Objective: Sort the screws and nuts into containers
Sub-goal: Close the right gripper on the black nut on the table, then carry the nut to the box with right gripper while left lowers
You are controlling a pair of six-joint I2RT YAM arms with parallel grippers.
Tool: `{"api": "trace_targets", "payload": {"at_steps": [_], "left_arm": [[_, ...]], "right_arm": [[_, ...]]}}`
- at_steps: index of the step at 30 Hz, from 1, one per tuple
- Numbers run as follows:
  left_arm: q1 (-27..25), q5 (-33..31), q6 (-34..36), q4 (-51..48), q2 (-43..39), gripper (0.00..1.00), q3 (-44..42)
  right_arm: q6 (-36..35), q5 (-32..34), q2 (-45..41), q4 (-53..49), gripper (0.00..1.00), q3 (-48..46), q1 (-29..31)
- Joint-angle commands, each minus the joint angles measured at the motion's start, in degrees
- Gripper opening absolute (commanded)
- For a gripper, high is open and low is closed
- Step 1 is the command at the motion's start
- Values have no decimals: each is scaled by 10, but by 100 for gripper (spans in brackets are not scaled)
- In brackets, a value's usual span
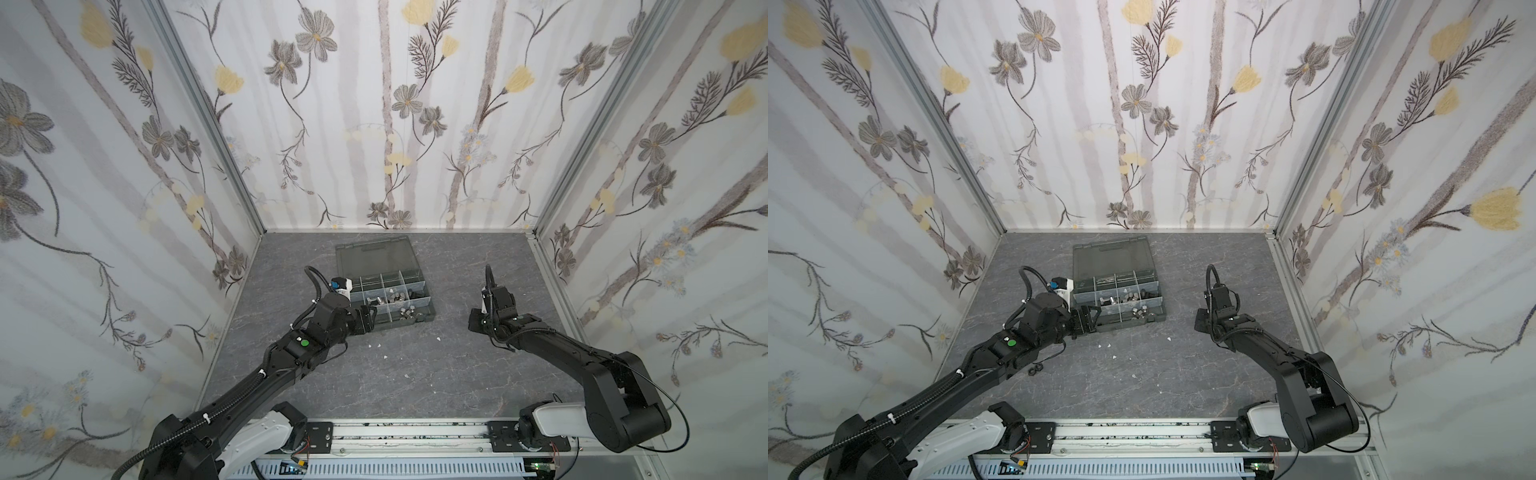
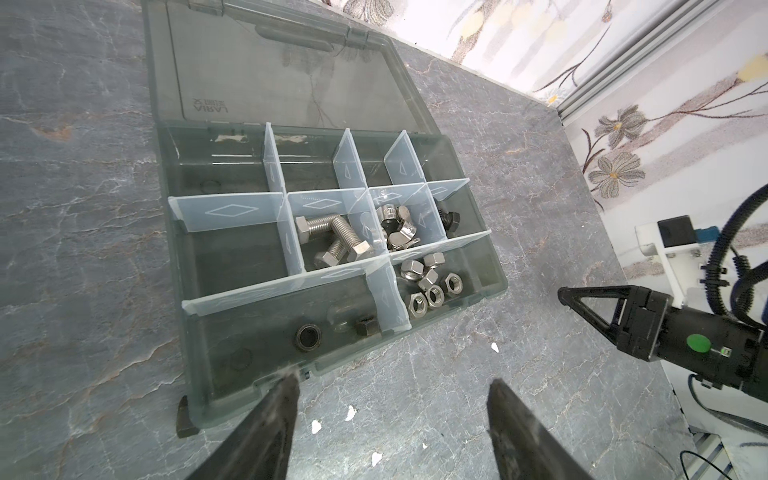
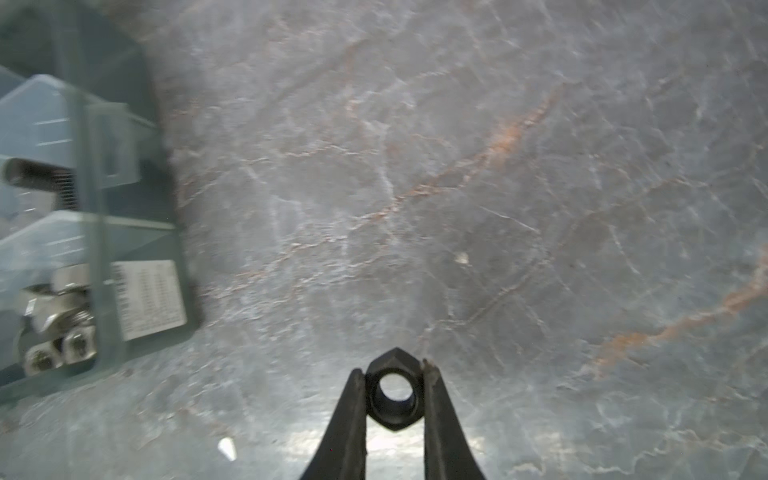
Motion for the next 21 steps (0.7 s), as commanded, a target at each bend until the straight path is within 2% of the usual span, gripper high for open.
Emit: {"api": "trace_targets", "payload": {"at_steps": [1, 10, 21], "left_arm": [[3, -19, -24, -6, -16, 72, -10], [10, -45, -56, -51, -67, 72, -32], [20, -60, -99, -119, -152, 71, -73]], "right_arm": [[-13, -28, -8, 17, 11, 26, 37], [-33, -56, 41, 40, 11, 137, 163], [-49, -94, 166, 78, 12, 242, 253]]}}
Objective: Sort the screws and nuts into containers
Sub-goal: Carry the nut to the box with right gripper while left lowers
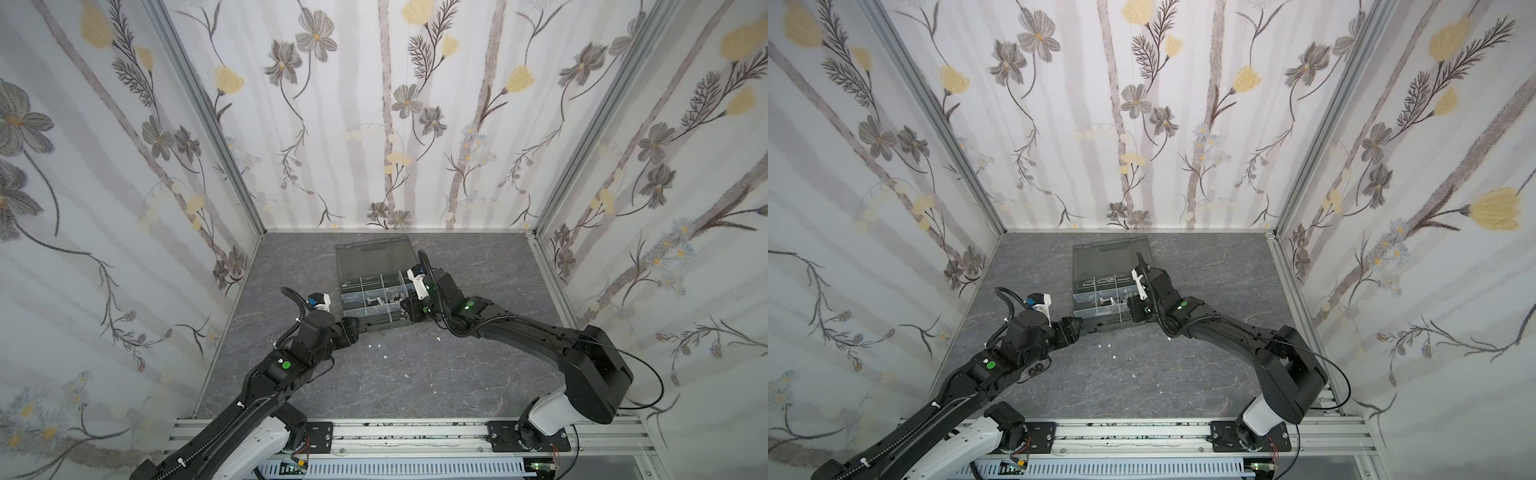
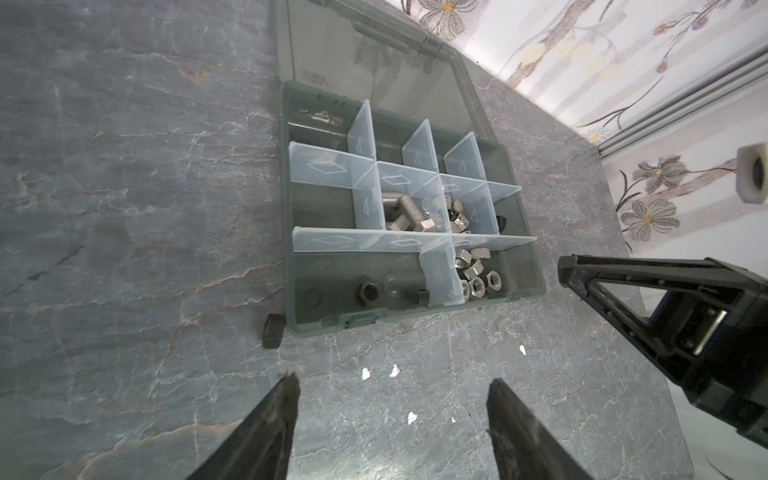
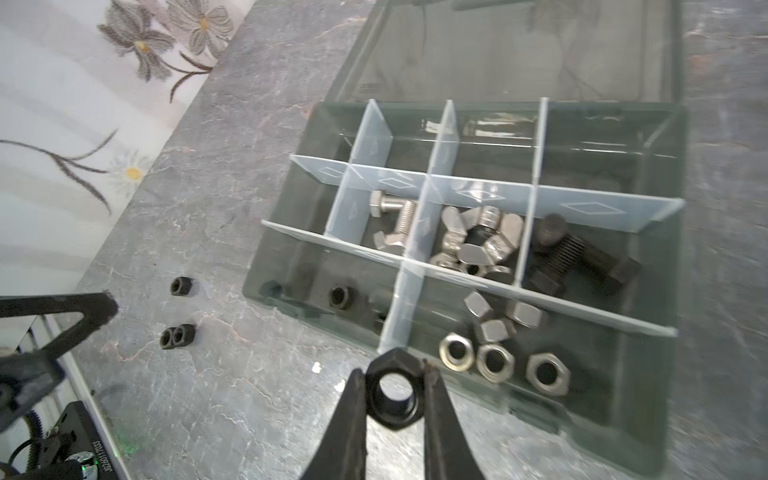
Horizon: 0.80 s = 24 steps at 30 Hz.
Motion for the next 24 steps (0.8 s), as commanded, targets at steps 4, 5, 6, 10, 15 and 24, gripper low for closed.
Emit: {"api": "trace_targets", "payload": {"at_steps": [4, 5, 6, 10, 15, 24], "left_arm": [[1, -15, -48, -32, -34, 70, -19], [1, -20, -55, -36, -36, 71, -22], [1, -25, -60, -39, -37, 71, -24], [1, -35, -75, -40, -40, 72, -34], [2, -53, -89, -50, -34, 74, -35], [3, -48, -125, -41, -23, 66, -73]], "right_arm": [[-14, -32, 73, 34, 13, 51, 44], [-15, -33, 85, 33, 13, 60, 48], [-15, -35, 95, 33, 13, 67, 50], [-9, -49, 124, 42, 17, 82, 54], [-5, -59, 137, 58, 26, 86, 56], [-12, -73, 146, 78, 39, 90, 56]]}}
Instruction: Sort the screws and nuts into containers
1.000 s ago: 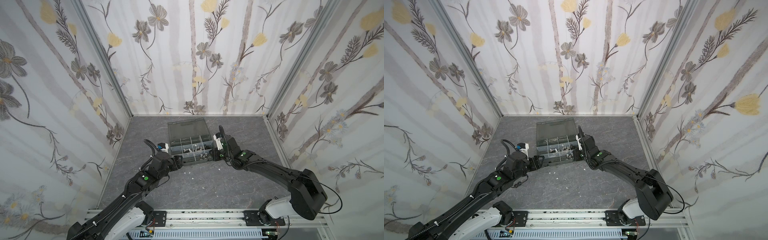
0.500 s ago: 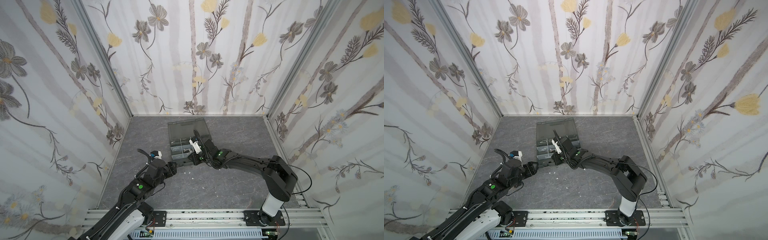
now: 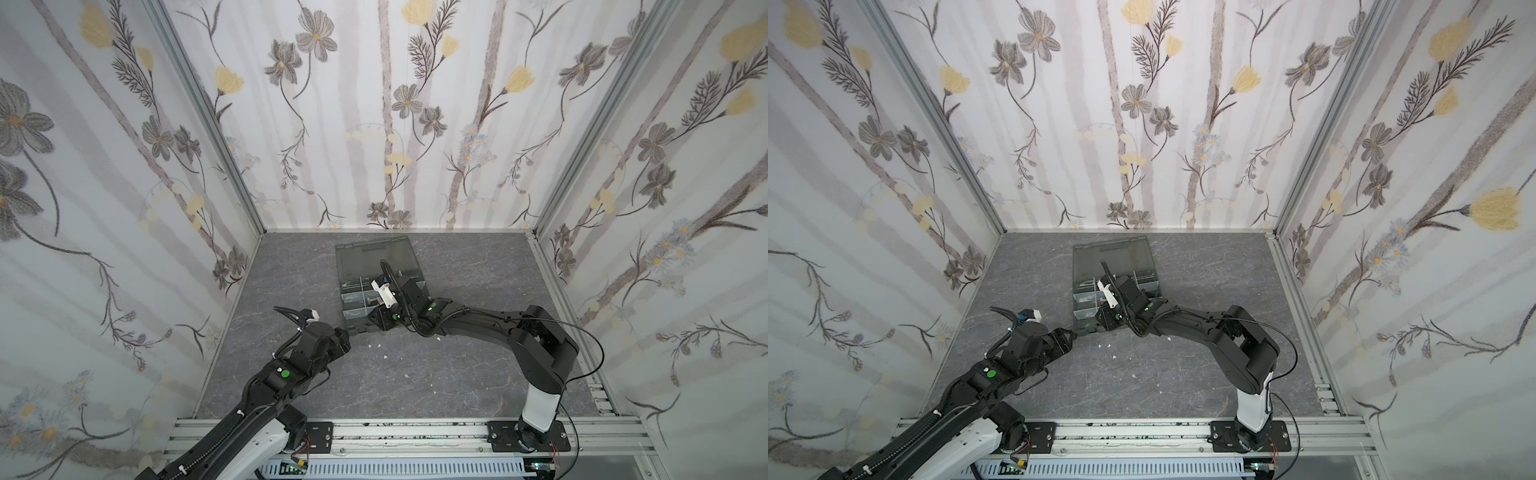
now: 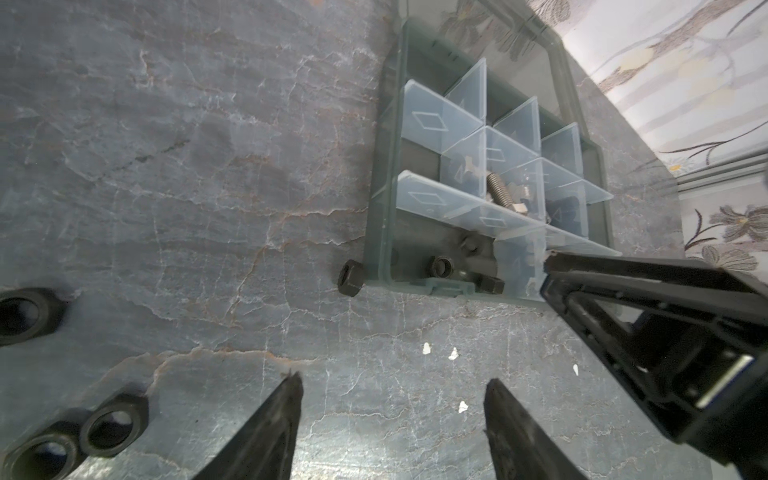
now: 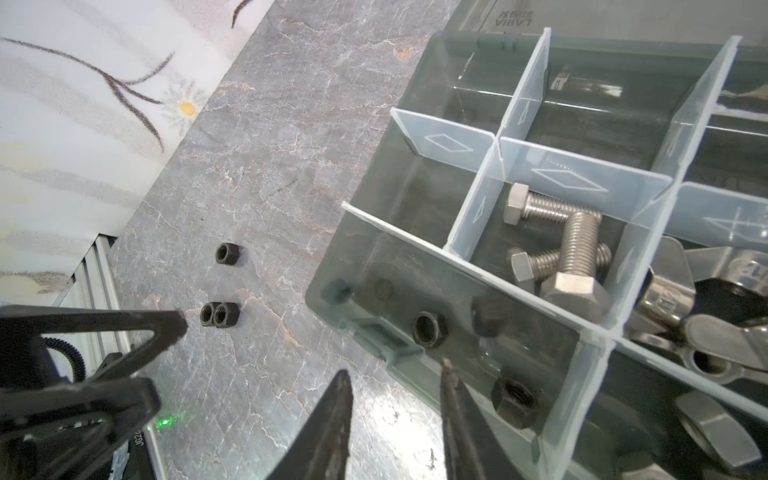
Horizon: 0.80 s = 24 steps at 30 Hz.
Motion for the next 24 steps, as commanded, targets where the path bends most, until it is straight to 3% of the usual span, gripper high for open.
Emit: {"api": "trace_targets", "payload": {"at_steps": [1, 11, 24], "left_arm": [[1, -8, -29, 4, 2, 65, -17], [3, -27, -79, -7, 27, 61, -29], [12, -107, -176, -134, 67, 64, 12]], "right_arm": [[-7, -9, -2, 26, 39, 4, 0], [-12, -16, -75, 63, 41, -64, -25], [-15, -33, -204, 120, 42, -197, -74]]}}
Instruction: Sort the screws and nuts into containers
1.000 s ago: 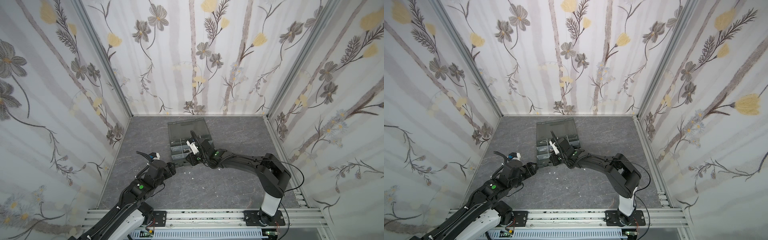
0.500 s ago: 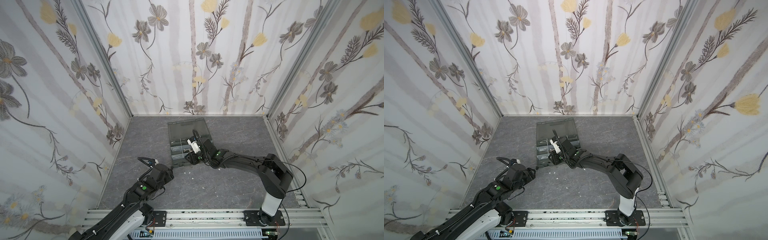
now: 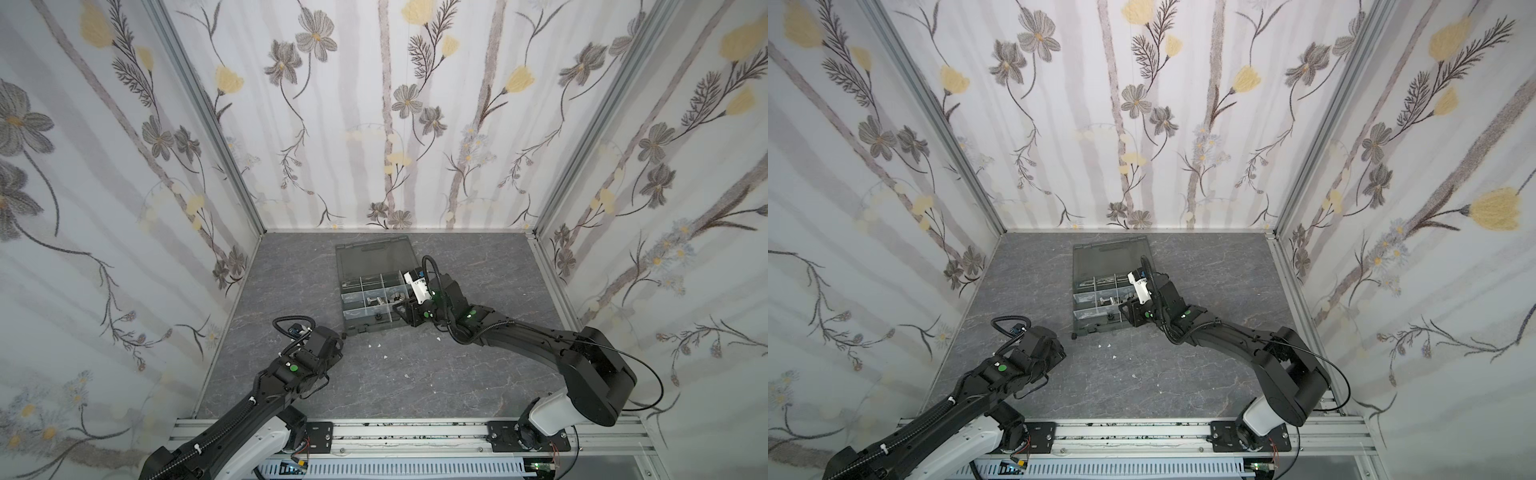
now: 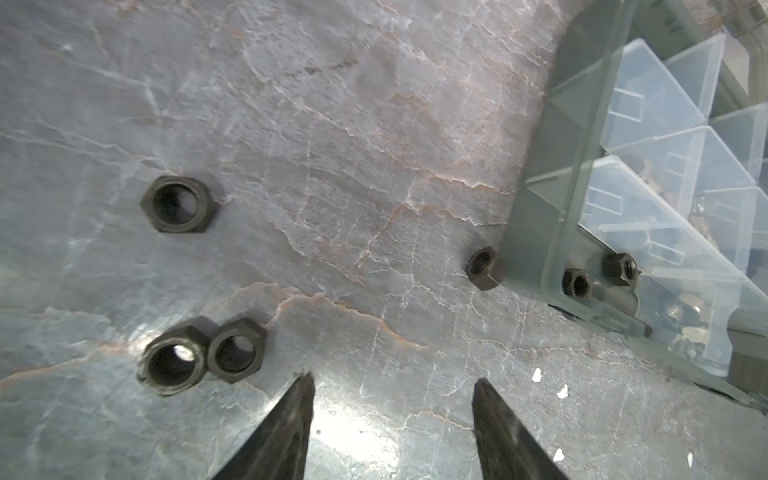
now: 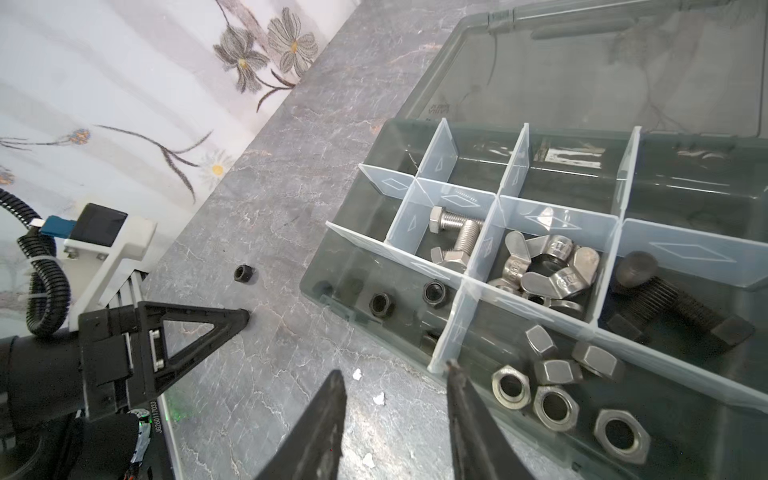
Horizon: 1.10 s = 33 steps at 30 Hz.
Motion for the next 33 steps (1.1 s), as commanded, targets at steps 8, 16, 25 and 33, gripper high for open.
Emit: {"api": "trace_targets", "payload": {"at_steps": [8, 16, 25, 33], "left_arm": [[34, -82, -58, -118, 81, 65, 74], [95, -50, -28, -106, 85, 64, 66], [111, -36, 1, -64, 134, 63, 52], [112, -23, 5, -27, 167, 62, 35]], "right_arm": [[-1, -9, -53, 61, 41, -60, -8], [15, -20, -63, 93, 41, -89, -8], [23, -17, -81, 111, 41, -105, -8], [23, -14, -80, 113, 41, -107, -9]]}}
